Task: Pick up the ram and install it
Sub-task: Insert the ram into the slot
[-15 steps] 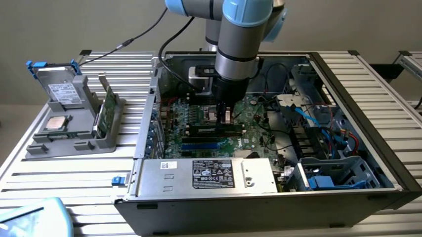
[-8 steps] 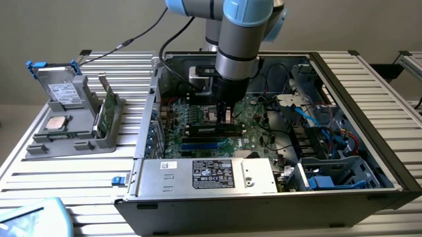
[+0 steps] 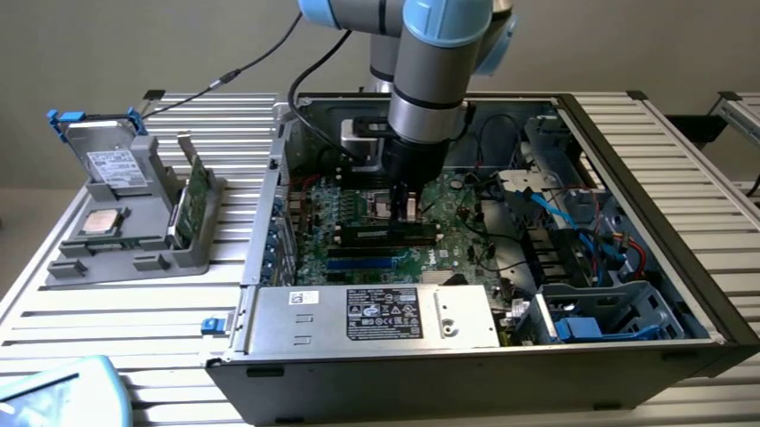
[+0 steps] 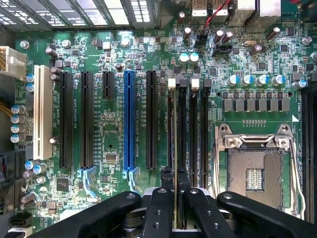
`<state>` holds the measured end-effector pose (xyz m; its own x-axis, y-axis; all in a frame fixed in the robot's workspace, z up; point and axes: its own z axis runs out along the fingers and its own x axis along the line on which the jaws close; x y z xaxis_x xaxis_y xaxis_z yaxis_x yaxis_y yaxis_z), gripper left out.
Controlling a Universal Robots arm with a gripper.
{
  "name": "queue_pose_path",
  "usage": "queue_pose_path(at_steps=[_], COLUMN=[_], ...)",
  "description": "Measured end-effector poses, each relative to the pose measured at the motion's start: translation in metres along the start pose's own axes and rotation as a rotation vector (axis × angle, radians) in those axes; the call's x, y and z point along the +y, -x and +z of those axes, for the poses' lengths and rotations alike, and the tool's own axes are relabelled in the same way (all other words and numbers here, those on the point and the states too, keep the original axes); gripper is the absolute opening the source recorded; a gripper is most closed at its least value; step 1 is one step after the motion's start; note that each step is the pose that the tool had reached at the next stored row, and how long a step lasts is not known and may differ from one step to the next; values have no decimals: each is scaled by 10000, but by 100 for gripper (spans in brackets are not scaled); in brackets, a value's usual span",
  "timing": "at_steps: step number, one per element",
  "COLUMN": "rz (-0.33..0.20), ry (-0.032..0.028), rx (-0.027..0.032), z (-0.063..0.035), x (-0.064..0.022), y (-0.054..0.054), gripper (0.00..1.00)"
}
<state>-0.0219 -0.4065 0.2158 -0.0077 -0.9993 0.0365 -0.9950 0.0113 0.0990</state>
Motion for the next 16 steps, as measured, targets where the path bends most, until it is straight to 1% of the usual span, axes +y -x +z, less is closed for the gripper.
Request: queue_pose_path(at_steps=[7,16], rz=[-86,-94], ry=[59,66], rx=[52,86], z=[-1,-1], x=[-10,-11], y=[5,9], gripper=[15,15])
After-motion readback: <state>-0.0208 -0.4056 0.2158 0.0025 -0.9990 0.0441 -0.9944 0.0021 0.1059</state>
